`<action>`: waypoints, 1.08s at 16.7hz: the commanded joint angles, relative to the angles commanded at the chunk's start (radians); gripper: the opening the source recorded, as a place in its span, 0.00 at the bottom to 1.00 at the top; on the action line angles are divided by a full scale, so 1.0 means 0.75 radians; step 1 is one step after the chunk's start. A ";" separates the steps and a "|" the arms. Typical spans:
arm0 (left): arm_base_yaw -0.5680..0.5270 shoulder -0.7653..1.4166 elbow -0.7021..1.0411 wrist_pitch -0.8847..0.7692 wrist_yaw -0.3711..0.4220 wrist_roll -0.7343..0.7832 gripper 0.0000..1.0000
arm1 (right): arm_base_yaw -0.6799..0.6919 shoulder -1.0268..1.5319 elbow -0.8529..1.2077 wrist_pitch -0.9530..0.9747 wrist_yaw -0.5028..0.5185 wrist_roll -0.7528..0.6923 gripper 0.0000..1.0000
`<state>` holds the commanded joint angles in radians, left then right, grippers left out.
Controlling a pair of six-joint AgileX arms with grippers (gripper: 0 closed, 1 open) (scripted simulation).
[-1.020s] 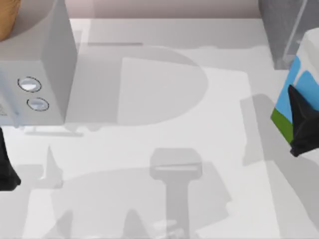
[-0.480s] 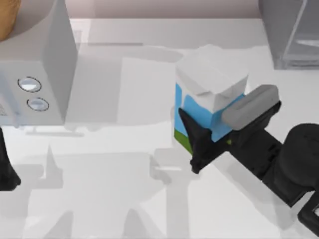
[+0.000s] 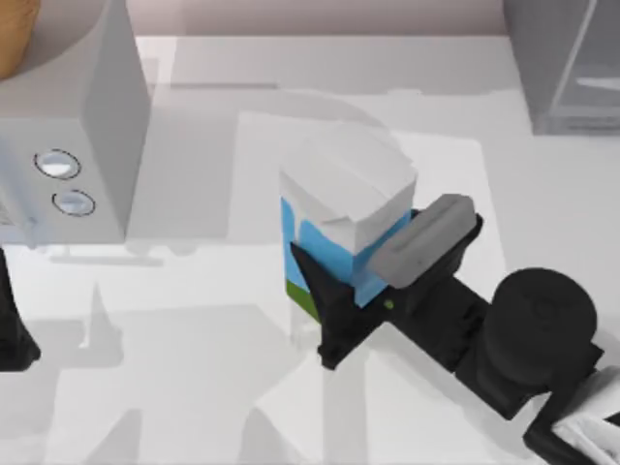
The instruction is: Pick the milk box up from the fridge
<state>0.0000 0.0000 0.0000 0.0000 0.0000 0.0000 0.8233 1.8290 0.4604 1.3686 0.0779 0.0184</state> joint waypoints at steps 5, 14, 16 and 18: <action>0.000 0.000 0.000 0.000 0.000 0.000 1.00 | -0.006 0.020 0.010 0.001 -0.002 0.001 0.00; 0.000 0.000 0.000 0.000 0.000 0.000 1.00 | -0.014 0.380 0.289 0.090 -0.009 -0.002 0.00; 0.000 0.000 0.000 0.000 0.000 0.000 1.00 | -0.014 0.383 0.293 0.091 -0.009 -0.002 0.00; 0.000 0.000 0.000 0.000 0.000 0.000 1.00 | -0.014 0.383 0.293 0.091 -0.009 -0.002 0.00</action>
<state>0.0000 0.0000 0.0000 0.0000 0.0000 0.0000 0.8126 2.1165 0.6799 1.4368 0.0714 0.0166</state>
